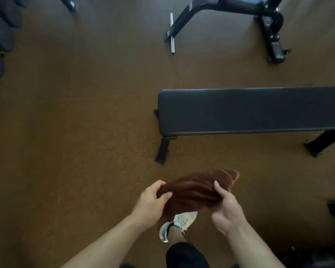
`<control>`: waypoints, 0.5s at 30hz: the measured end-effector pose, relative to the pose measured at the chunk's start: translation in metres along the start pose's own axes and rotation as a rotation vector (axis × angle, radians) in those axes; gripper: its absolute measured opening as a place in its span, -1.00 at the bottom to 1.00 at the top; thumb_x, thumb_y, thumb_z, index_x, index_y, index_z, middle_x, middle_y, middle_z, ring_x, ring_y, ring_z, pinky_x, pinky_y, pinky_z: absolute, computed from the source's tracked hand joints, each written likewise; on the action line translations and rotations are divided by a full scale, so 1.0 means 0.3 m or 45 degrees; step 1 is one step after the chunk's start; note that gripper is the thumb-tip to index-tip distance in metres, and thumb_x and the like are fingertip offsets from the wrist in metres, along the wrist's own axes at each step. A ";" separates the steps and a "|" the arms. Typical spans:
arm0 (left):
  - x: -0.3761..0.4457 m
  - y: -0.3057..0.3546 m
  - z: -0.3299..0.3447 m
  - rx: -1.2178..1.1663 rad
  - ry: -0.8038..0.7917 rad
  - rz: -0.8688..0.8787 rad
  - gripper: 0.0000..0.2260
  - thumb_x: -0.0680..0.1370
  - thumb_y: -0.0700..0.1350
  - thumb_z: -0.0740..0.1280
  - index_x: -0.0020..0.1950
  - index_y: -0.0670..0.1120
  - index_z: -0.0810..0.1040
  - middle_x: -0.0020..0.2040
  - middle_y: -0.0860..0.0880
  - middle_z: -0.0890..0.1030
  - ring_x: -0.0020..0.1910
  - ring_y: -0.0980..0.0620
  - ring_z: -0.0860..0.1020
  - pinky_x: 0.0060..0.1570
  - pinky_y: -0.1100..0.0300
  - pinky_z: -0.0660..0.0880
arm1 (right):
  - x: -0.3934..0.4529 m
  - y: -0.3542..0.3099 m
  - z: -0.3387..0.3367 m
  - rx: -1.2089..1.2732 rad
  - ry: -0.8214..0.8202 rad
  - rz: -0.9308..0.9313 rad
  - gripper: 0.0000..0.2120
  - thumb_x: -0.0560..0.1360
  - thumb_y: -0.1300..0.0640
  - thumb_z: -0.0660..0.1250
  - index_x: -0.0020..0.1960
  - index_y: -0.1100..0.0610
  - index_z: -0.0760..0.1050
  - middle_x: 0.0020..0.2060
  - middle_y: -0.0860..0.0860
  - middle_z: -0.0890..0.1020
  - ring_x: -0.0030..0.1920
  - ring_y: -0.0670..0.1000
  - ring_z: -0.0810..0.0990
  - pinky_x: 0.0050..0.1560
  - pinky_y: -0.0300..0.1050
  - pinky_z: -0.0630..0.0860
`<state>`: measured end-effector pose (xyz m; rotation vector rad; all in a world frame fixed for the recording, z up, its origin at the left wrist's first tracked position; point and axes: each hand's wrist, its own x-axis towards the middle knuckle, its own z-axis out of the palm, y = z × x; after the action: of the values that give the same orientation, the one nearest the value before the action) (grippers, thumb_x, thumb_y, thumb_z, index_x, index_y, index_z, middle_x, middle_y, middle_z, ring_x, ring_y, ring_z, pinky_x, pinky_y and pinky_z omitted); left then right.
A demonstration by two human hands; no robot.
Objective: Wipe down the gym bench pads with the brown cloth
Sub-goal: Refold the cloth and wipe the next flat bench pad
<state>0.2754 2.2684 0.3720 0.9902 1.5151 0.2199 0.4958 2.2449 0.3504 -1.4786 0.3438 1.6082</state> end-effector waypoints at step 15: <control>0.581 0.136 -0.131 -0.291 0.043 -0.367 -0.89 0.66 -0.13 0.32 0.05 0.07 0.45 -0.04 0.00 0.72 0.01 0.03 0.69 0.15 -0.03 0.63 | 0.439 -0.396 0.695 -0.910 -0.256 -0.407 -0.64 0.62 0.31 0.38 0.31 -0.05 0.57 0.10 -0.07 0.77 0.14 -0.09 0.73 0.20 -0.11 0.61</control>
<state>0.2795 2.4279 0.2815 0.5827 1.6032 0.1991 0.4642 2.5158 0.3254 -1.7443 -0.6180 1.6684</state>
